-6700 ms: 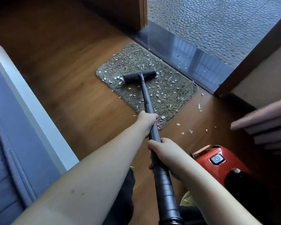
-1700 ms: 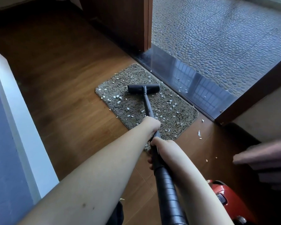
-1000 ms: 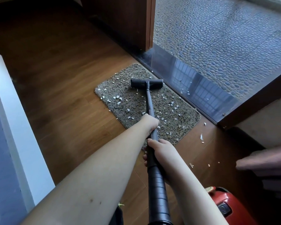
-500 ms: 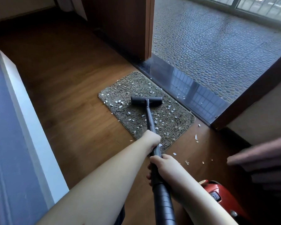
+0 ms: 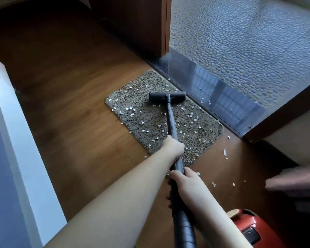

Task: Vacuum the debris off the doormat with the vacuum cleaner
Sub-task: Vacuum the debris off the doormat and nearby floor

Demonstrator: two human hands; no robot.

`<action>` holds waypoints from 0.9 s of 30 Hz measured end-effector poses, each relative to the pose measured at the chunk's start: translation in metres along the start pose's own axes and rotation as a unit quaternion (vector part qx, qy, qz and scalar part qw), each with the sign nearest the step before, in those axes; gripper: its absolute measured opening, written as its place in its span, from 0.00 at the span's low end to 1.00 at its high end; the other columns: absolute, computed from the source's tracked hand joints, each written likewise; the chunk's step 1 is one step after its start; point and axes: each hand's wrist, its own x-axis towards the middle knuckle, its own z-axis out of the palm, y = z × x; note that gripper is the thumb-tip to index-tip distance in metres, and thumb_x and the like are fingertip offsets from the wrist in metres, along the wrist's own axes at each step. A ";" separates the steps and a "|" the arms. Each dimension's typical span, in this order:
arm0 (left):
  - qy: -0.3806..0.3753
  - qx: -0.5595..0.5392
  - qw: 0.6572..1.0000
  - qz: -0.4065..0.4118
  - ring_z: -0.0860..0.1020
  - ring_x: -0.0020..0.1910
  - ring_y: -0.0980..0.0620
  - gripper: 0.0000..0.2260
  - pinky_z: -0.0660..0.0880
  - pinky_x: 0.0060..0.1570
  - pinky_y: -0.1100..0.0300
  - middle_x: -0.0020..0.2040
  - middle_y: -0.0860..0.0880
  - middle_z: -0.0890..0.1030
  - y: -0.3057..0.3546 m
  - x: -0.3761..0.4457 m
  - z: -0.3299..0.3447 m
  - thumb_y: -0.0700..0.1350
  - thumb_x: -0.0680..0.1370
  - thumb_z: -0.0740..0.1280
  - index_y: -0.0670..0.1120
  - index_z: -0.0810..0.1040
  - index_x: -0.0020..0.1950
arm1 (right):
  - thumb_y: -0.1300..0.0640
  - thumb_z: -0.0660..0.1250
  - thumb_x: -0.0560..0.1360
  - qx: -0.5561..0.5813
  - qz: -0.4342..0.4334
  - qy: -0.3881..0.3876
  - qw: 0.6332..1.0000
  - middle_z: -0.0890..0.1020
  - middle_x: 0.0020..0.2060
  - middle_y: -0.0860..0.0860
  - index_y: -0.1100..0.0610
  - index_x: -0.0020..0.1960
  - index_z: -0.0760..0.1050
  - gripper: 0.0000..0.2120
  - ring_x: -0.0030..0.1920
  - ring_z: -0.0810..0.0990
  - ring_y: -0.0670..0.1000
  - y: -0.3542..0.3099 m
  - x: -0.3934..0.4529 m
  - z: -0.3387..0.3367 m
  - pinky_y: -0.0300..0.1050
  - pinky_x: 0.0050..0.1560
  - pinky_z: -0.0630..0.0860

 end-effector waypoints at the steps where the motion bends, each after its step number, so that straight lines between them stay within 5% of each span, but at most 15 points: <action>1: 0.000 0.010 1.000 -0.001 0.82 0.53 0.37 0.20 0.81 0.53 0.45 0.59 0.38 0.76 -0.004 0.008 0.001 0.44 0.75 0.64 0.43 0.68 0.66 | 0.60 0.59 0.78 -0.017 0.000 0.007 1.000 0.74 0.36 0.57 0.59 0.50 0.69 0.02 0.23 0.75 0.52 0.003 0.008 0.002 0.44 0.25 0.74; 7: -0.025 0.045 0.999 -0.005 0.82 0.52 0.39 0.29 0.81 0.52 0.47 0.61 0.42 0.79 -0.031 0.020 -0.016 0.46 0.76 0.63 0.52 0.60 0.77 | 0.57 0.61 0.77 -0.055 0.022 0.004 0.998 0.76 0.33 0.55 0.53 0.50 0.70 0.03 0.27 0.78 0.56 0.012 0.022 0.028 0.58 0.34 0.79; 11: -0.056 -0.033 0.997 -0.050 0.81 0.39 0.44 0.32 0.82 0.39 0.50 0.62 0.41 0.77 -0.023 -0.007 -0.039 0.43 0.77 0.63 0.54 0.55 0.79 | 0.58 0.61 0.78 -0.037 0.029 0.004 0.999 0.75 0.26 0.51 0.53 0.47 0.70 0.02 0.26 0.76 0.54 -0.006 -0.005 0.036 0.50 0.30 0.77; 14: -0.067 -0.099 0.989 -0.088 0.76 0.29 0.49 0.32 0.76 0.26 0.59 0.52 0.43 0.79 -0.008 -0.040 -0.056 0.41 0.79 0.64 0.54 0.55 0.80 | 0.56 0.62 0.76 -0.077 0.023 0.005 0.997 0.75 0.29 0.48 0.47 0.43 0.70 0.05 0.29 0.76 0.52 -0.026 -0.032 0.034 0.53 0.35 0.77; 18: -0.060 -0.120 0.984 -0.117 0.74 0.26 0.49 0.29 0.74 0.25 0.60 0.44 0.44 0.76 0.020 -0.090 -0.070 0.41 0.79 0.63 0.52 0.58 0.78 | 0.55 0.62 0.76 -0.078 0.053 -0.020 0.995 0.74 0.30 0.50 0.50 0.41 0.71 0.04 0.28 0.77 0.53 -0.061 -0.077 0.021 0.54 0.34 0.77; 27: -0.118 -0.106 0.971 -0.180 0.74 0.27 0.48 0.34 0.75 0.25 0.59 0.58 0.40 0.75 0.063 -0.191 -0.049 0.40 0.78 0.62 0.53 0.50 0.81 | 0.59 0.59 0.79 -0.081 0.125 -0.016 0.989 0.76 0.30 0.55 0.58 0.49 0.69 0.03 0.25 0.77 0.55 -0.102 -0.171 -0.023 0.44 0.25 0.74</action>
